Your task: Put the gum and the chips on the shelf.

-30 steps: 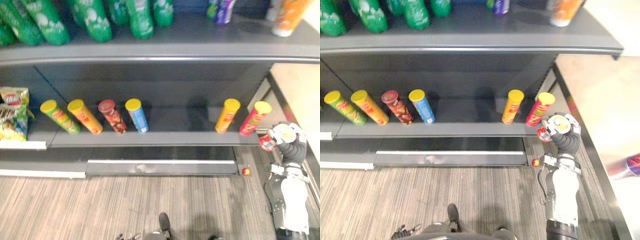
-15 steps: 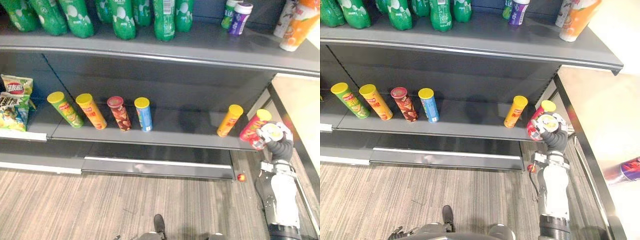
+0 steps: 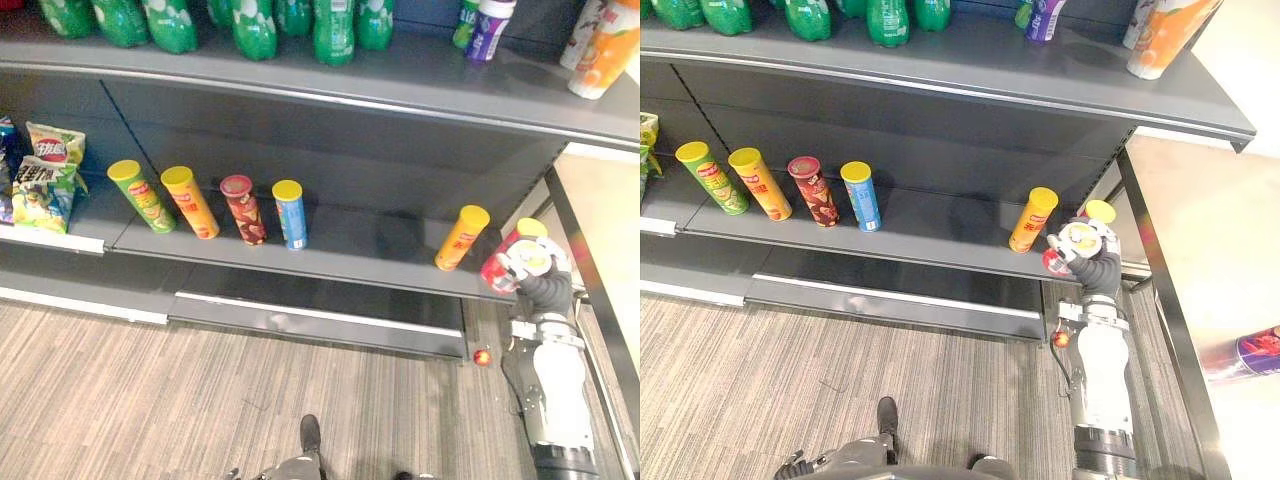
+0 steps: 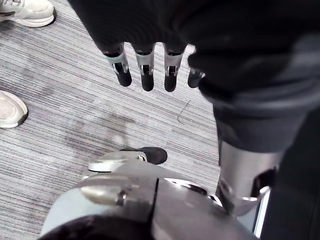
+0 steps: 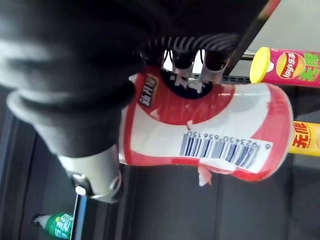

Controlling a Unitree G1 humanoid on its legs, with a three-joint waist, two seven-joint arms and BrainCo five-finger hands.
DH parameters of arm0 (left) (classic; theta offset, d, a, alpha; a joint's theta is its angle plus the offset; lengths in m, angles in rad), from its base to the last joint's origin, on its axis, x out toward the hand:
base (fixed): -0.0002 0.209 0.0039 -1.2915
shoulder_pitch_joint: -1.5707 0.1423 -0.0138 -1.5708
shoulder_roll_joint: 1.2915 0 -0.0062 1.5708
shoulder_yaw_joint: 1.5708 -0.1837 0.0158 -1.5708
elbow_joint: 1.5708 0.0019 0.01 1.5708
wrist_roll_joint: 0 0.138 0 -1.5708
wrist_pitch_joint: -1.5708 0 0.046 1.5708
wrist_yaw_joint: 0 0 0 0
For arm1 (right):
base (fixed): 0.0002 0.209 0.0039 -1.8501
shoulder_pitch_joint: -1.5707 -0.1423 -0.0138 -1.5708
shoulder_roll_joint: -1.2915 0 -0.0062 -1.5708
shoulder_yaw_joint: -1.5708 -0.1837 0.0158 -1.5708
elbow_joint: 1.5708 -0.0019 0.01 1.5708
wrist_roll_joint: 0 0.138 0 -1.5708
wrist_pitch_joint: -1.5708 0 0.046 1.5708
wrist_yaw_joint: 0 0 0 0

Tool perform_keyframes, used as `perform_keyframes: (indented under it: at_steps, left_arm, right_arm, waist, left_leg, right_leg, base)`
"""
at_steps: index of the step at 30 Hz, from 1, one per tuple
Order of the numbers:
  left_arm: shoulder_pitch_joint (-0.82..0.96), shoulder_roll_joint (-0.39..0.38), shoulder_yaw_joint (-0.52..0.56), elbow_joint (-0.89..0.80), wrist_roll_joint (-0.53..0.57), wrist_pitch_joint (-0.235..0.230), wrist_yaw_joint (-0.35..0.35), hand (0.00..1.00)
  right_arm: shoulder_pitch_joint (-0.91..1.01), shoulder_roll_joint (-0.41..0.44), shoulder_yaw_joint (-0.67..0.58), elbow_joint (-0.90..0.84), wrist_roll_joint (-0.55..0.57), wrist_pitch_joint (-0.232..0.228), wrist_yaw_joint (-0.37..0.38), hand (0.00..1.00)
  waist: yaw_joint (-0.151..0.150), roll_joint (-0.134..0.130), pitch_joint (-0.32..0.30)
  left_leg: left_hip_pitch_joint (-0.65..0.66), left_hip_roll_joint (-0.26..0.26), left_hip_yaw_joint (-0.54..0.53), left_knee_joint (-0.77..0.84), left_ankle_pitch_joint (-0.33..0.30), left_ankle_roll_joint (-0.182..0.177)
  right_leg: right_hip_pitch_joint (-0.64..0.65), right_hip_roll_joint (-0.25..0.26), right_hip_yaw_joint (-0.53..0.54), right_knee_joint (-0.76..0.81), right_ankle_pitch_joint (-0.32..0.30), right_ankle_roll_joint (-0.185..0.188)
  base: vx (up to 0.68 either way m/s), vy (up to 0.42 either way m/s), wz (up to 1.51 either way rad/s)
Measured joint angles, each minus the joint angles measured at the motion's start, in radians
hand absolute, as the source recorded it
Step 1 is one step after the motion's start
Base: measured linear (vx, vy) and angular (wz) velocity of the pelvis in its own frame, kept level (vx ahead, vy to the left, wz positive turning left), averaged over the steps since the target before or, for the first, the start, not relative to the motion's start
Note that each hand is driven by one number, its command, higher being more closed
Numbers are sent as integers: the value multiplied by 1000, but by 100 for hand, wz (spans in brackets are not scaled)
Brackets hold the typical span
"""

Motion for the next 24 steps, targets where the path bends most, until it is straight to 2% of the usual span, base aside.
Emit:
perform_keyframes:
  at_steps: [7, 11, 17, 24]
  left_arm:
    - [-9, 1, -9, -10, 7, 0, -1, 0]
    - [-9, 1, -21, -10, 7, 0, 0, 0]
    - [-7, -1, -46, -6, 8, 1, 1, 0]
    - [-8, 0, -38, 12, 9, 1, 3, 0]
  right_arm:
    - [-66, -1, 66, -3, 18, 0, 5, 100]
    - [-148, -20, 92, -39, 17, 2, 1, 100]
    - [-253, -90, 131, -53, 16, 4, -26, 100]
    - [-326, -91, 171, -54, 16, 24, -42, 100]
  waist:
    - [1, 1, 0]
    - [2, 5, 0]
    - [3, 28, -8]
    - [10, 30, -9]
  left_leg:
    - [10, -2, 12, 0, 0, 4]
    - [22, 10, 16, 0, 0, 3]
    - [21, 18, 13, 0, -1, -5]
    - [13, 33, -2, 0, 15, -9]
  right_leg:
    - [13, 3, 9, -2, 2, 1]
    - [17, 9, 33, -2, 13, -14]
    - [16, 17, 44, -8, 20, -18]
    - [15, 35, 33, -18, 16, -32]
  base:
    - [89, -27, -2]
    - [-4, -1, -10]
    - [-75, 18, -2]
    - [-48, -1, 4]
